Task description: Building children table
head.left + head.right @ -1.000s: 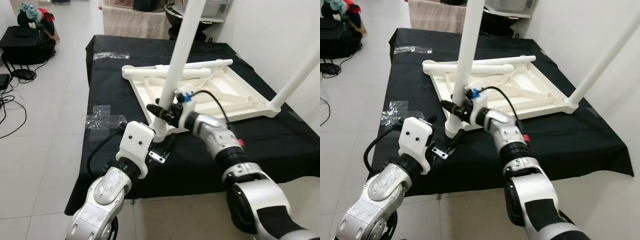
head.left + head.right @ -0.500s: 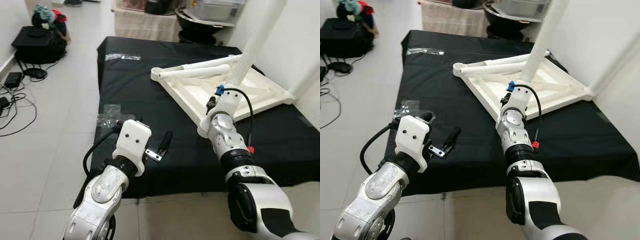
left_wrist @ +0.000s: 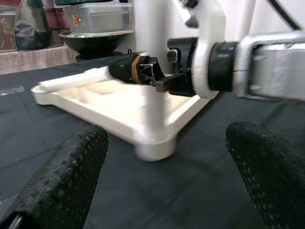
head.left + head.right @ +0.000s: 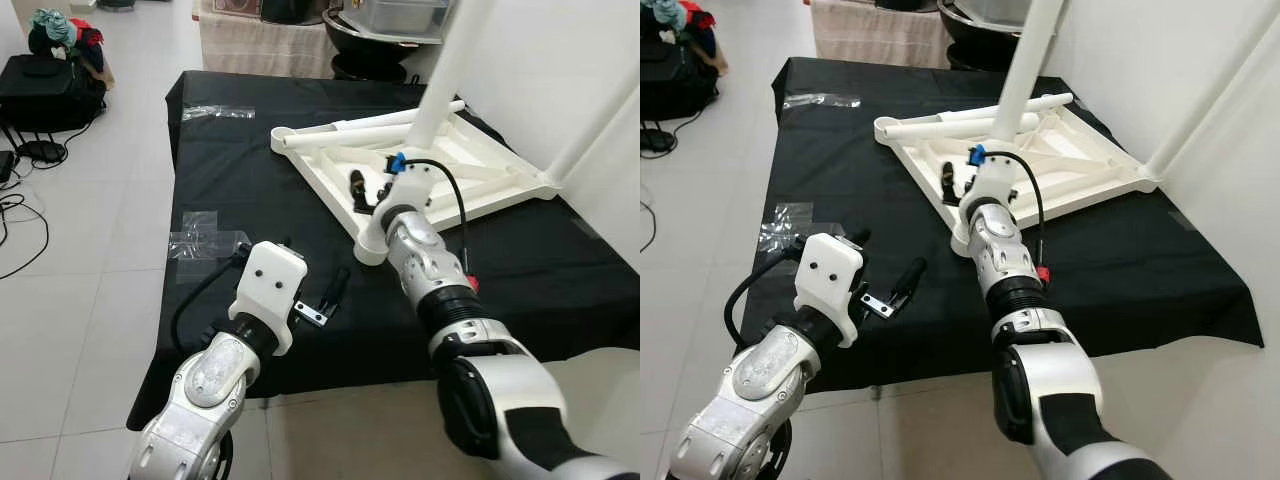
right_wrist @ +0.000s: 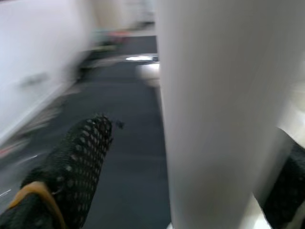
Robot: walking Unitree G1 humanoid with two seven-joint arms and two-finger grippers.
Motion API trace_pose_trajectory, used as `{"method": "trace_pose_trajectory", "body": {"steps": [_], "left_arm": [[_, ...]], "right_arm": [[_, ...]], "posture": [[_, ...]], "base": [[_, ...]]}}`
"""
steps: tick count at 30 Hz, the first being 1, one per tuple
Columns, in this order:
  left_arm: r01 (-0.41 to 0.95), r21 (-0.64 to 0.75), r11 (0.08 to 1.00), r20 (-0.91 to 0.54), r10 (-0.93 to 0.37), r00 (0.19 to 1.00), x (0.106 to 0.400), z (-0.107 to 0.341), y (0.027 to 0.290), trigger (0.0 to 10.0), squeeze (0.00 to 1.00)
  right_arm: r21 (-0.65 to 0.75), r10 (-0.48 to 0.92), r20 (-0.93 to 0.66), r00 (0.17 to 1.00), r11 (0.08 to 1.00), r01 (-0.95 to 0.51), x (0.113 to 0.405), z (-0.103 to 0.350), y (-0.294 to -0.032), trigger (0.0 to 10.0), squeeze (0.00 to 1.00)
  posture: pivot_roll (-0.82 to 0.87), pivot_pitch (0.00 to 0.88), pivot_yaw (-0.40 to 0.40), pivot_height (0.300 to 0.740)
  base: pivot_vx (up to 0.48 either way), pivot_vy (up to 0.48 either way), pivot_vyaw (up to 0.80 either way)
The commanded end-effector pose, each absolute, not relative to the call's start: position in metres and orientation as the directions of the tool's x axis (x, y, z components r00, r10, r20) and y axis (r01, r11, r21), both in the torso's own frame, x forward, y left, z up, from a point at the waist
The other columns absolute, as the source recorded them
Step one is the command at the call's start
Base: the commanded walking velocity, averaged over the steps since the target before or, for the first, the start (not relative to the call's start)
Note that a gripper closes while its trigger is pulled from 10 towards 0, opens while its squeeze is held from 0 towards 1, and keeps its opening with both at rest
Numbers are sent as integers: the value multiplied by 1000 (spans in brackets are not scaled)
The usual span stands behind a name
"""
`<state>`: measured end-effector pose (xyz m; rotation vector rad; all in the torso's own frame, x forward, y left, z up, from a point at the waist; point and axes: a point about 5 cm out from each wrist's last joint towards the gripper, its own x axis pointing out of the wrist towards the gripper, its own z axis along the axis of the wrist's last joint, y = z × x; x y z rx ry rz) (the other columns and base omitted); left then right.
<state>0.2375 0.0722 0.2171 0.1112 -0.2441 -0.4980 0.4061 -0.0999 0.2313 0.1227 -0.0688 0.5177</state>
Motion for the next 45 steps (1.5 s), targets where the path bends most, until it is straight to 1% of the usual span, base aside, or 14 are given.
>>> {"method": "trace_pose_trajectory", "body": {"steps": [1, 2, 7, 10, 18, 19, 23, 26, 34, 35, 36, 39, 43, 45], "left_arm": [[467, 165, 869, 196, -493, 848, 238, 215, 70, 10000, 0], [466, 167, 869, 197, -493, 848, 238, 216, 70, 10000, 0], [468, 164, 869, 204, -494, 845, 237, 216, 69, 10000, 0], [471, 163, 867, 205, -496, 844, 236, 216, 68, 10000, 0], [477, 160, 864, 201, -501, 842, 234, 215, 68, 10000, 0], [489, 151, 859, 199, -511, 836, 233, 214, 67, 10000, 0], [484, 140, 864, 206, -504, 839, 232, 215, 69, 10000, 0], [396, 148, 906, 193, -420, 887, 232, 210, 83, 10000, 0], [394, 156, 906, 137, -415, 900, 224, 196, 85, 10000, 0], [388, 169, 906, 126, -411, 903, 223, 193, 86, 10000, 0], [381, 166, 909, 119, -402, 908, 223, 192, 88, 10000, 0], [371, 157, 915, 114, -390, 914, 223, 190, 91, 10000, 0], [362, 154, 919, 131, -382, 915, 225, 194, 93, 10000, 0], [362, 154, 919, 131, -382, 915, 225, 194, 93, 10000, 0]], "right_arm": [[83, 622, 105, 776, 772, -630, 400, 233, -82, 10000, 1000], [66, 754, 101, 649, 646, -760, 391, 233, -78, 10000, 1000], [19, 864, 83, 496, 496, -868, 383, 232, -87, 10000, 1000], [1, 887, 70, 456, 457, -889, 382, 231, -91, 10000, 1000], [-20, 873, 52, 486, 487, -873, 385, 229, -89, 10000, 961], [1, 873, 61, 483, 484, -875, 384, 230, -84, 10000, 0], [19, 854, 60, 517, 516, -856, 386, 230, -71, 10000, 0], [47, 763, 45, 645, 643, -764, 397, 230, -62, 10000, 0], [97, 623, 48, 781, 775, -624, 409, 237, -69, 10000, 0], [111, 609, 63, 791, 783, -612, 410, 240, -69, 2784, 0], [123, 601, 74, 796, 787, -605, 411, 242, -70, 0, 0], [111, 608, 67, 791, 783, -612, 410, 242, -69, 0, 0], [181, 380, 98, 920, 902, -392, 418, 245, -88, 0, 0], [181, 380, 98, 920, 902, -392, 418, 245, -88, 0, 0]], "posture": [[65, 111, -157, 740], [66, 112, -157, 740], [70, 101, -158, 740], [73, 98, -156, 740], [74, 92, -155, 740], [70, 90, -154, 740], [66, 91, -151, 740], [77, 98, -159, 740], [72, 110, -162, 740], [73, 112, -168, 740], [72, 113, -167, 740], [72, 114, -166, 740], [70, 114, -165, 740], [70, 114, -165, 740]], "base": [[0, 0, 0], [0, 0, 0], [0, 0, 0], [0, 0, 0], [0, 0, 0], [0, 0, 0], [0, 0, 0], [0, 0, 0], [0, 0, 0], [0, 0, 0], [0, 0, 0], [0, 0, 0], [0, 0, 0], [0, 0, 0]]}}
